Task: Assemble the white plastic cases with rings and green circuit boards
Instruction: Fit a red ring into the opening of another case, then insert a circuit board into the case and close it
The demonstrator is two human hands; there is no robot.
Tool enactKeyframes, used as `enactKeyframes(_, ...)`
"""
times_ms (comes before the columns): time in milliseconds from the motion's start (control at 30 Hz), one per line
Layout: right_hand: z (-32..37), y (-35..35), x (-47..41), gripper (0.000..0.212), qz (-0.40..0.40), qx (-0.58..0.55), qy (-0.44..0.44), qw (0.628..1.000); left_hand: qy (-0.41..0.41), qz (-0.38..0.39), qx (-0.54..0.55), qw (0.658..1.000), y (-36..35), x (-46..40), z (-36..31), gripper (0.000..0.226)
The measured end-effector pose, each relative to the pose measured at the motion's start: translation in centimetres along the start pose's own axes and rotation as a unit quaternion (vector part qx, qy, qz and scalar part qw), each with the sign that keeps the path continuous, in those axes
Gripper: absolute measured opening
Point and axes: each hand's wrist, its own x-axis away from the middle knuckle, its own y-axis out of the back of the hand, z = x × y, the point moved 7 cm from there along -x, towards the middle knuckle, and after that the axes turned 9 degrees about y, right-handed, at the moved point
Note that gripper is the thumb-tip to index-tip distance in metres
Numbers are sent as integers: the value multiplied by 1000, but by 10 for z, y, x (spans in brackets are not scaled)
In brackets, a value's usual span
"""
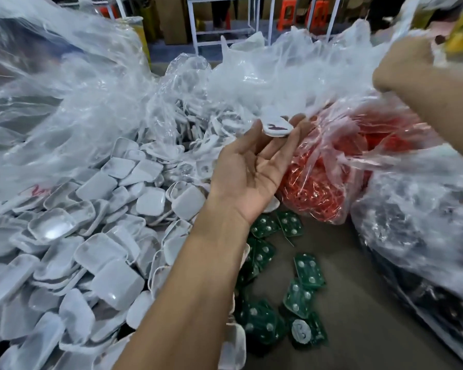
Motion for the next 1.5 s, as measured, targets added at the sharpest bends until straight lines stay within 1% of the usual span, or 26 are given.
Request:
enactKeyframes(67,-4,-27,-6,42,82,84,47,992,6,-5,-15,1000,2,0,2,35)
enactKeyframes(100,-1,-37,-10,38,107,102,66,987,9,-6,-22,1000,2,0,2,36)
enactKeyframes(167,5,-46,-16,31,130,77,62,987,12,-6,-23,1000,3,-1,2,37)
enactKeyframes(267,13,-49,-19,29,128,30,47,990,12,-13,-21,1000,5,-1,1,39)
enactKeyframes(333,17,-44,-16,29,94,29,52,994,16,-18,-26,999,5,-1,2,37)
enactKeyframes(467,15,-28,5,34,16,28,-39,999,13,-24,-35,999,4,0,4,35)
enactKeyframes(567,17,-17,17,35,-29,13,-63,997,9,-31,-33,999,4,3,5,39)
enactKeyframes(633,9,3,25,36,-100,-35,-111,988,1,-33,-39,999,1,7,3,43)
enactKeyframes(667,9,17,33,33,-140,-77,-137,978,-5,-34,-42,999,-1,8,2,43)
enactKeyframes(700,15,33,42,24,-178,-117,-138,967,-13,-36,-44,998,-2,9,0,43)
enactKeyframes(733,23,48,50,17,-199,-181,-132,954,-22,-40,-48,998,-3,11,-3,43)
enactKeyframes(767,35,64,59,16,-220,-257,-110,935,-32,-46,-53,997,-5,13,-5,43)
enactKeyframes(800,47,76,69,15,-237,-341,-89,905,-40,-51,-59,996,-7,15,-8,41)
enactKeyframes(833,59,81,84,12,-243,-442,-87,859,-46,-55,-63,995,-9,18,-10,35)
enactKeyframes(867,71,79,101,7,-220,-545,-94,803,-50,-62,-65,995,-11,22,-11,28)
enactKeyframes(933,110,61,144,10,-93,-718,-103,682,-59,-80,-77,992,-11,31,-14,20)
enactKeyframes(967,127,51,167,9,-32,-764,-91,638,-65,-90,-99,989,-9,37,-16,21)
enactKeyframes(1000,140,41,189,10,9,-788,-74,611,-71,-102,-129,984,-5,44,-19,23)
enactKeyframes(1033,149,32,209,13,29,-797,-53,601,-76,-115,-159,978,-1,51,-23,23)
enactKeyframes(1067,154,24,226,18,31,-799,-31,599,-82,-130,-184,971,5,59,-27,24)
enactKeyframes(1100,155,16,240,21,20,-789,-11,614,-89,-145,-205,964,12,68,-30,25)
enactKeyframes(1167,153,3,255,16,-13,-747,17,664,-98,-171,-242,950,24,81,-36,30)
enactKeyframes(1200,152,-4,259,12,-22,-735,23,678,-101,-186,-262,942,28,86,-39,31)
enactKeyframes(1267,147,-10,260,8,-28,-737,16,675,-101,-211,-305,923,32,89,-42,28)
enactKeyframes(1367,142,-12,256,7,-19,-763,0,646,-113,-245,-374,887,31,89,-43,23)
enactKeyframes(1500,147,-12,258,9,-3,-760,26,650,-135,-285,-429,846,33,87,-42,34)
